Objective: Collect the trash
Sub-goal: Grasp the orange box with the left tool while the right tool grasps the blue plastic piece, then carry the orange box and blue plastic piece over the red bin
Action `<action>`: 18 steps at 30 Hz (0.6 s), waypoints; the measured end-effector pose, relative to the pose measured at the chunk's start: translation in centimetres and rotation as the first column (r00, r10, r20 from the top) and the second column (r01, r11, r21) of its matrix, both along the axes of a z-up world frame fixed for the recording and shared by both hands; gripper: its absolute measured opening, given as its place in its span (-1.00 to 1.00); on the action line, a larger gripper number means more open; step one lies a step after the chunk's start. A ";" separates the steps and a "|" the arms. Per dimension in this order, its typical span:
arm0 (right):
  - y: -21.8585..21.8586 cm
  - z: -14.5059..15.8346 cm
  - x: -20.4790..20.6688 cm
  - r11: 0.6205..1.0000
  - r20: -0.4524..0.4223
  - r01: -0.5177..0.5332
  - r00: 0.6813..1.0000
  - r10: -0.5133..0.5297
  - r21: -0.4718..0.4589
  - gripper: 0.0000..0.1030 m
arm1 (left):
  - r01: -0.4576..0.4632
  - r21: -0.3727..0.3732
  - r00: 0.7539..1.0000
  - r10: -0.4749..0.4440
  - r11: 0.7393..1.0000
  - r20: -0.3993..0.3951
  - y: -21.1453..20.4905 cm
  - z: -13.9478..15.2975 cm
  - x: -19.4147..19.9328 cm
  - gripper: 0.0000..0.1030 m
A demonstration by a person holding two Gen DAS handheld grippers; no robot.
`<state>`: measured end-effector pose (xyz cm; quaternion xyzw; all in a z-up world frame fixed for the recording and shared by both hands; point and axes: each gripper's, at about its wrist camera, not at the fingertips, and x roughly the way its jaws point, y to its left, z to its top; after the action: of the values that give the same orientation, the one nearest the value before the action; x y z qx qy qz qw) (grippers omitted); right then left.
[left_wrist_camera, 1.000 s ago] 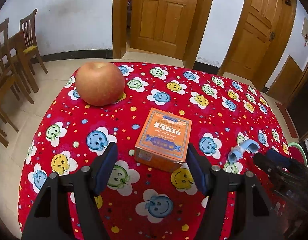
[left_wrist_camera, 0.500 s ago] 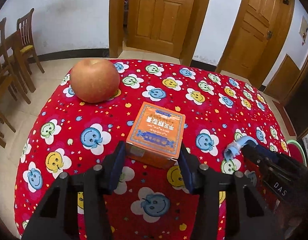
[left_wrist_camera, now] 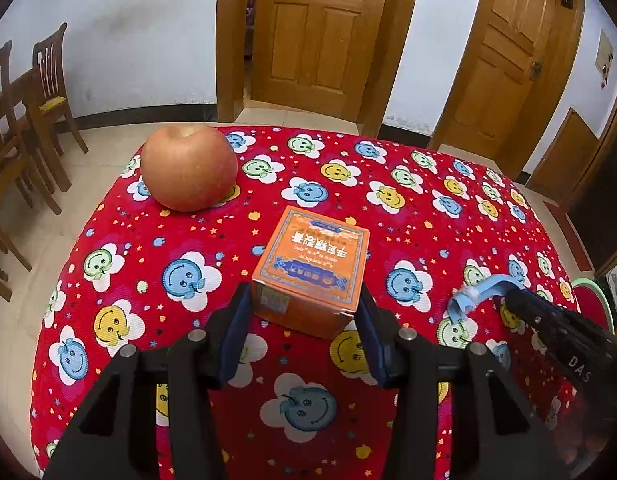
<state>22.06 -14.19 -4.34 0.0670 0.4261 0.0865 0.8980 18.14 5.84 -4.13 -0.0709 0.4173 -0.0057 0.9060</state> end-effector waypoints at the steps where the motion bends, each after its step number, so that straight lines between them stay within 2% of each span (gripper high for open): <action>1: -0.3 0.3 -0.3 1.000 0.006 0.007 1.000 -0.007 0.006 -0.88 | 0.001 -0.001 1.000 -0.001 1.000 0.002 0.0 0.1 -0.1 -0.02; 7: -1.6 1.6 -2.1 0.999 0.039 0.050 0.998 -0.050 0.015 -0.90 | 0.023 -0.034 1.000 -0.023 0.999 0.003 -0.3 0.3 -0.5 -0.03; 18: -5.2 4.2 -6.3 0.989 0.099 0.144 0.984 -0.145 0.015 -0.90 | 0.064 -0.039 0.998 -0.063 0.997 0.028 -1.4 1.3 -1.1 -0.03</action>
<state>15.72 -19.40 -0.09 0.0969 0.3742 0.0262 0.9219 16.99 4.48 -2.87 -0.0754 0.4072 -0.0435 0.9092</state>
